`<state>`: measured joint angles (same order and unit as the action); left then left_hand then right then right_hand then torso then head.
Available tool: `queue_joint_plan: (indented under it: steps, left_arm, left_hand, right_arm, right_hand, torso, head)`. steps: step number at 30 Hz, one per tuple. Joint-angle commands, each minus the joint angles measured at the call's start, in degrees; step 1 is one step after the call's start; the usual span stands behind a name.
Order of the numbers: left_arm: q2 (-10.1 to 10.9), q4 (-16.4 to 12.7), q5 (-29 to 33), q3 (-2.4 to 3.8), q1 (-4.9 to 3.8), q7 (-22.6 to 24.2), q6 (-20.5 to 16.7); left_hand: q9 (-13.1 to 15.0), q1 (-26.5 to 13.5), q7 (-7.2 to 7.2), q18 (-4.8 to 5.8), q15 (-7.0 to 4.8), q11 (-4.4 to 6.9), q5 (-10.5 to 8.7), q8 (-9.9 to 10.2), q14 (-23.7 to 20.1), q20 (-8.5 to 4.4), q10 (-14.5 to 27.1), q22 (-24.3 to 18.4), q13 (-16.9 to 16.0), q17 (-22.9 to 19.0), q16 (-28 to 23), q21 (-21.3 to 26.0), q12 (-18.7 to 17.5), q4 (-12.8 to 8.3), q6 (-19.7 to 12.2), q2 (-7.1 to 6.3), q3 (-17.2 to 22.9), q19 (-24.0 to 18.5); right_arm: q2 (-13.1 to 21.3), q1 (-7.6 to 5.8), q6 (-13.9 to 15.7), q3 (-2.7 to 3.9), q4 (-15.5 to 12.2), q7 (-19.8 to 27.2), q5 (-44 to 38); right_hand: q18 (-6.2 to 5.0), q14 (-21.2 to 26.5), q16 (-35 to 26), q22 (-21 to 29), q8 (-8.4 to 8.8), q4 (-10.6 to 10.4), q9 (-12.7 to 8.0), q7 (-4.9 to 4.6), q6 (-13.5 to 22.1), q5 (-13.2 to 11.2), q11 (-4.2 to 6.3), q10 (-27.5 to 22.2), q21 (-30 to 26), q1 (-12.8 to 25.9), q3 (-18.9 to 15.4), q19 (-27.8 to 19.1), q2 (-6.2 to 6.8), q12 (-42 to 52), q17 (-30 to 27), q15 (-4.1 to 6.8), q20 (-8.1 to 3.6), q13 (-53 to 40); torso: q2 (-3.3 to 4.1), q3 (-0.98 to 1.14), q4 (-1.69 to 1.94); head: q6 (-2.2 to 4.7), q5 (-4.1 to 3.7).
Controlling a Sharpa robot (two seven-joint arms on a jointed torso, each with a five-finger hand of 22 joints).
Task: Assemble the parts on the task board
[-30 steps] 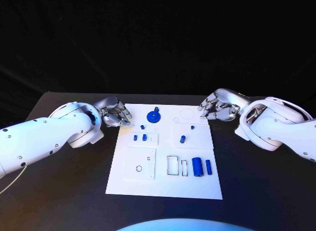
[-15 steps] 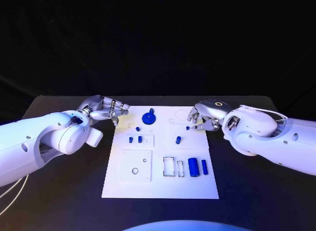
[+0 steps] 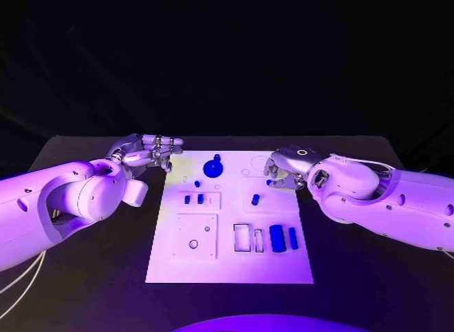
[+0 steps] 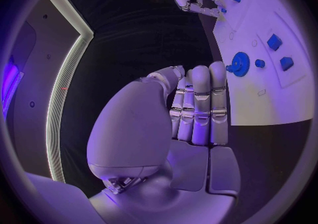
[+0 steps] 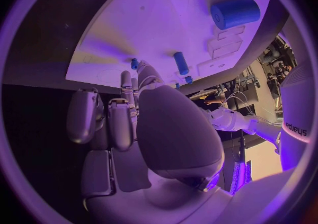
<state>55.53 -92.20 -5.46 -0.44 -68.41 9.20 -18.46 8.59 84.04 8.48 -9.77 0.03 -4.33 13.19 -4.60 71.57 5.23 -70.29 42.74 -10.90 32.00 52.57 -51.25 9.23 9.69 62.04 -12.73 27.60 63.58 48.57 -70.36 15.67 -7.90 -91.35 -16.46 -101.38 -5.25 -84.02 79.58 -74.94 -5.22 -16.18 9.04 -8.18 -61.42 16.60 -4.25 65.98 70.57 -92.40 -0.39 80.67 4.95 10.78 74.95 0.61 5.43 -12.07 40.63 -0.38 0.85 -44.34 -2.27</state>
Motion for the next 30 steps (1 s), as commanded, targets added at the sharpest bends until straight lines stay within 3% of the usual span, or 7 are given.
queue_joint_plan:
  steps: [1, 9, 17, 30]
  left_arm:
    - [0.08, -0.33, 2.34, 0.03, -0.07, 2.33, 1.06]
    - [0.30, -0.52, 2.39, 0.03, -0.07, 2.20, 0.92]
    - [0.32, -0.53, 2.40, 0.03, -0.07, 1.74, 1.10]
    - [0.30, -0.48, 2.40, 0.03, -0.07, 0.83, 1.40]
  left_hand:
    - [-0.11, -0.08, 0.15, -0.62, -0.20, 0.09, -0.14, -0.31, -0.17, -0.16, 0.07, -0.16, -0.06, -0.12, -0.39, 0.40, 0.38, -0.40, 0.28, 0.48, -0.09, -0.41]
    - [-0.25, 0.15, 0.33, -0.63, -0.15, -0.02, -0.08, -0.21, -0.20, -0.17, 0.41, -0.47, -0.15, -0.28, -0.49, 0.76, 0.55, -0.77, 0.08, 0.64, -0.25, -0.38]
    - [-0.35, 0.21, 0.46, -0.66, -0.09, -0.12, -0.07, -0.14, -0.23, -0.15, 0.66, -0.74, -0.20, -0.36, -0.54, 1.05, 0.65, -0.95, -0.07, 0.70, -0.38, -0.41]
    - [-0.53, 0.42, 0.67, -0.69, 0.02, -0.29, -0.02, 0.01, -0.27, -0.10, 1.15, -1.11, -0.28, -0.51, -0.60, 1.45, 0.80, -1.32, -0.40, 0.86, -0.50, -0.40]
  right_arm:
    - [-0.52, 0.39, -0.76, -0.05, 0.77, -0.74, -1.88]
    - [-1.33, 0.83, -1.05, -0.06, 1.82, -0.40, -1.85]
    - [-1.74, 1.25, -2.11, -0.06, 2.22, 0.18, -1.67]
    - [-2.01, 1.58, -4.45, -0.05, 2.49, 0.80, -0.44]
  right_hand:
    - [1.17, -3.44, 0.41, -4.45, 0.38, -0.02, -0.08, 0.01, -0.54, -0.40, 0.06, 0.48, 0.36, -0.80, 0.75, 0.54, -0.23, -0.45, 1.52, -0.33, 0.08, 0.28]
    - [1.34, -3.42, 0.77, -5.31, 0.27, -0.03, 0.03, 0.40, -1.92, -0.63, 0.42, 1.79, 1.43, -1.64, 3.47, 0.91, -0.88, -0.90, 1.75, -0.08, -0.06, 1.17]
    - [1.51, -3.42, 1.11, -6.10, 0.23, 0.14, 0.14, 0.80, -3.23, -0.67, 0.78, 3.19, 2.38, -1.85, 6.21, 1.24, -0.66, -1.51, 1.99, 0.26, -0.26, 2.01]
    - [1.52, -3.38, 1.30, -6.56, 0.83, 0.32, 0.14, 0.92, -3.88, -1.22, 0.88, 3.97, 2.49, -1.05, 9.97, 1.13, 0.19, -3.29, 1.96, 0.31, -0.49, 3.26]
  torso:
    - [0.07, 0.06, 0.02]
    - [0.05, 0.08, -0.01]
    - [0.01, 0.15, -0.06]
    - [-0.01, 0.07, -0.01]
  head:
    - [0.00, 0.09]
    - [-0.24, 0.33]
    - [-0.45, 0.43]
    - [-0.76, 0.38]
